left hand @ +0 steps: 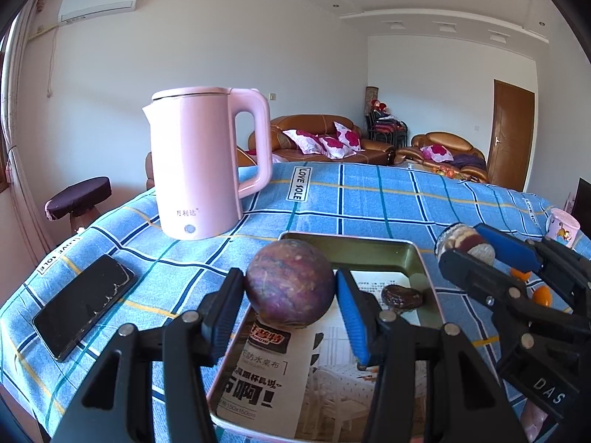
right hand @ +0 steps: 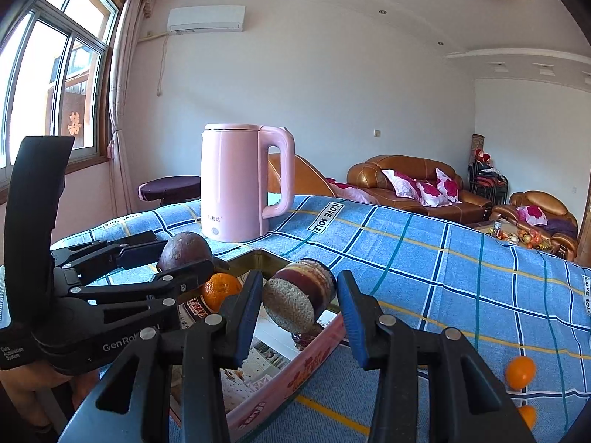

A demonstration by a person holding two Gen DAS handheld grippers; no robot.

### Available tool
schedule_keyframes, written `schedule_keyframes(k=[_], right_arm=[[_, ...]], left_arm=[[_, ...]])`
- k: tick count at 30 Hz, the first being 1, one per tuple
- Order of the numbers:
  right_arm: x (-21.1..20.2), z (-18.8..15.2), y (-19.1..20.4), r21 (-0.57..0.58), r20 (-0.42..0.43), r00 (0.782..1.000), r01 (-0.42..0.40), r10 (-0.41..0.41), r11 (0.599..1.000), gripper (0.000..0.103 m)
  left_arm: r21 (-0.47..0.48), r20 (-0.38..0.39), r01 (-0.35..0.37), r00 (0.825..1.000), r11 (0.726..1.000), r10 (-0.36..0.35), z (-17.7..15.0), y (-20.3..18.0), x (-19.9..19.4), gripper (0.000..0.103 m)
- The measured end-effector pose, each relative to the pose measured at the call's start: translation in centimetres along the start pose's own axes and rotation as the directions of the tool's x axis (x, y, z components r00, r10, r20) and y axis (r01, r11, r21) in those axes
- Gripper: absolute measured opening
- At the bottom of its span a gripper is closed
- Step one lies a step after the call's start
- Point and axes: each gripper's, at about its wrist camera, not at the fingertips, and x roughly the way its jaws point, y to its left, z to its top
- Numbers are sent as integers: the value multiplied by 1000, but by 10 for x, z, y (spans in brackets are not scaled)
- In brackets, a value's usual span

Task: Organize fruits
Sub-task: 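Carry the purple fruit in the left tool and cut half in the right tool over the tin, then open the left tool to drop the purple fruit while the right tool releases the cut half into the tin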

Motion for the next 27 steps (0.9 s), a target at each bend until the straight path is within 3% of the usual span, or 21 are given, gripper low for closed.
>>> schedule_keyframes(k=[19, 27], right_arm=[[22, -2, 12, -23, -101, 994, -32, 30, 999, 44], [35, -4, 13, -25, -169, 985, -41, 37, 999, 44]], left_arm=[[-4, -115, 21, 993, 1000, -21, -5, 5, 21, 53], [2, -124, 23, 992, 1000, -22, -7, 3, 20, 53]])
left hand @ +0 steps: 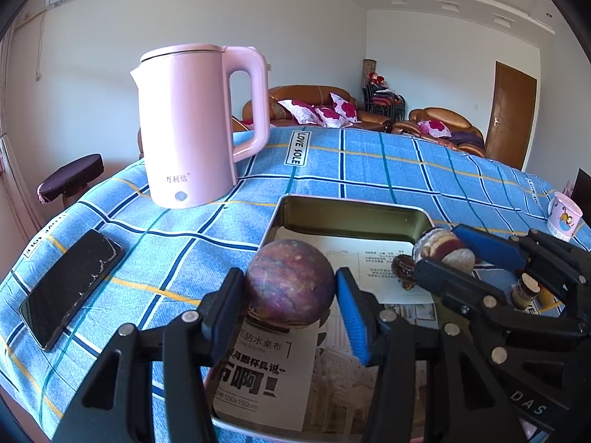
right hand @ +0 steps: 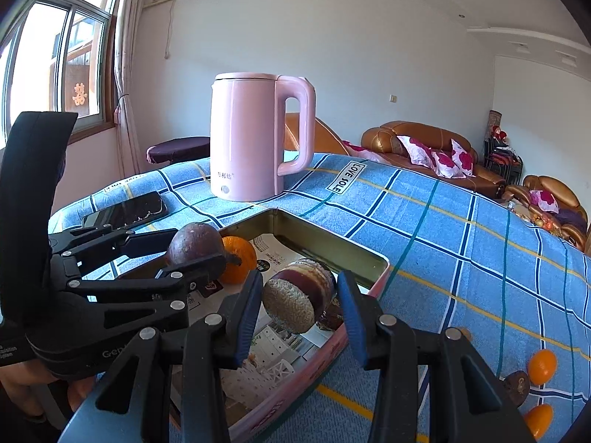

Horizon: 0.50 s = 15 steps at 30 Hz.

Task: Organize fruits
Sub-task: 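Open the left tool to drop the purple fruit while the right tool releases the cut half into the tin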

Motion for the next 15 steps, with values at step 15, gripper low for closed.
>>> schedule_keyframes(k=[15], right_arm=[[9, -1, -14, 82, -51, 999, -5, 9, 997, 61]], left_arm=[[2, 17, -19, 1000, 1000, 19, 1, -1, -2, 58]])
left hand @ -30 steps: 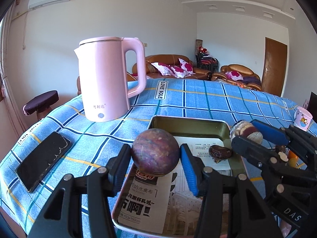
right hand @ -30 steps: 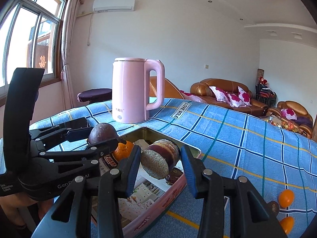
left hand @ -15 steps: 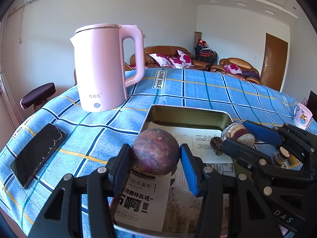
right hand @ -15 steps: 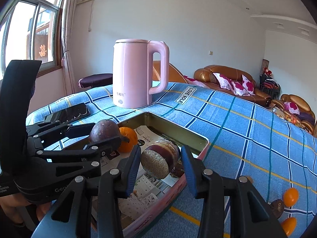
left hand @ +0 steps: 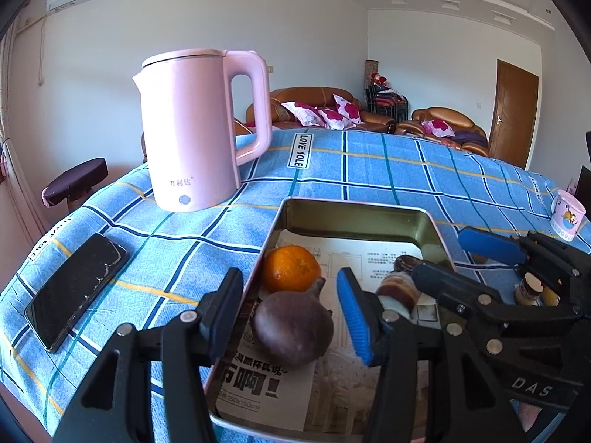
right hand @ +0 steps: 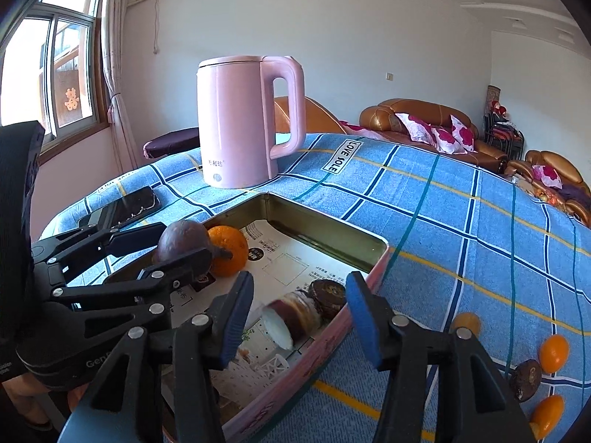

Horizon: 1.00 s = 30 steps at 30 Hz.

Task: Organize fruits
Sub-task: 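Open the left tool to drop the purple fruit while the right tool releases the cut half into the tin, then move both tools back toward the remaining fruits on the cloth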

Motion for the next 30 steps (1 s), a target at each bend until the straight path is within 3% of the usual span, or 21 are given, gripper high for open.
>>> schedule_keyframes(k=[7, 15, 21, 28, 30], right_arm=[[-22, -1, -5, 35, 112, 993, 40, -44, 999, 73], [-58, -20, -29, 48, 126, 983, 129, -135, 990, 74], [-98, -44, -78, 139, 105, 968, 211, -226, 968, 74], [-137, -69, -142, 299, 68, 933, 318, -353, 900, 74], [-143, -73, -153, 332, 62, 933, 316, -355, 889, 74]], left_arm=[[-17, 69, 4, 998, 1000, -3, 4, -3, -16, 74], [7, 121, 71, 990, 997, -71, 7, -34, -34, 85], [83, 113, 138, 983, 987, -147, 7, -78, -38, 86], [174, 72, 210, 972, 962, -225, 4, -128, -35, 86], [199, 54, 230, 968, 953, -245, 4, -142, -33, 86]])
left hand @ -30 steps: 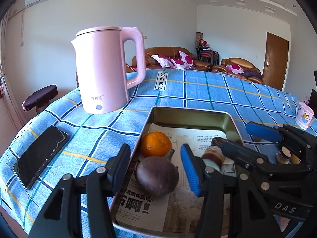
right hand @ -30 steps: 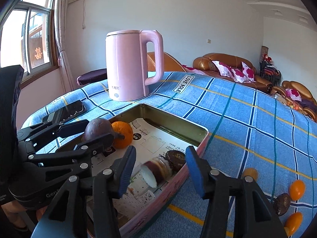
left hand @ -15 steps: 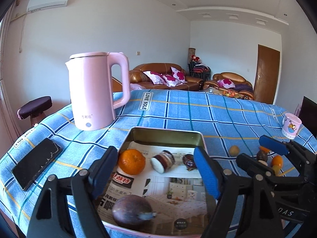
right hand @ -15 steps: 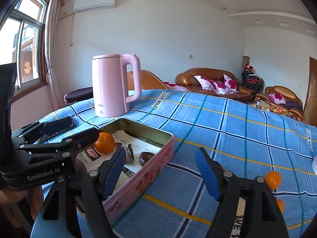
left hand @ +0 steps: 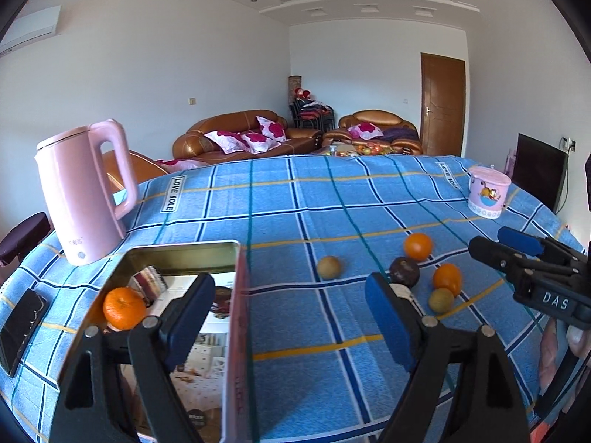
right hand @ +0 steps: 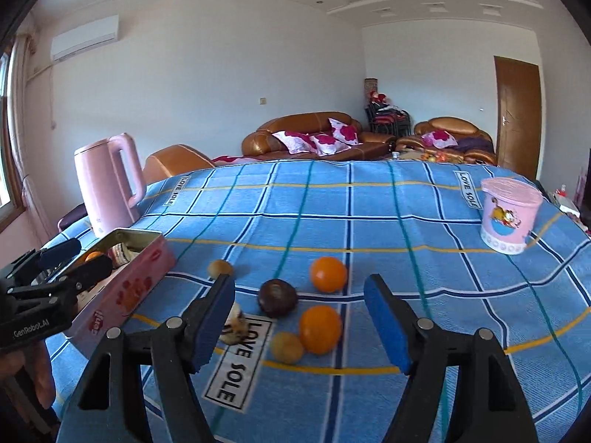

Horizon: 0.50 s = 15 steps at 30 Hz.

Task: Organize fruits
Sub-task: 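Move both tools back toward the remaining fruits on the cloth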

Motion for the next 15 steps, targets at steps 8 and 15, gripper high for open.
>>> schedule_keyframes(k=[8, 15], right_arm=[[-6, -3, -10, -5, -4, 999, 46, -46, 999, 74], [-5, -3, -16, 24, -4, 999, 46, -46, 999, 74]], left_arm=[[81, -118, 130, 986, 988, -120, 3, -46, 30, 84], [100, -248, 197, 954, 975, -168, -2, -67, 65, 59]])
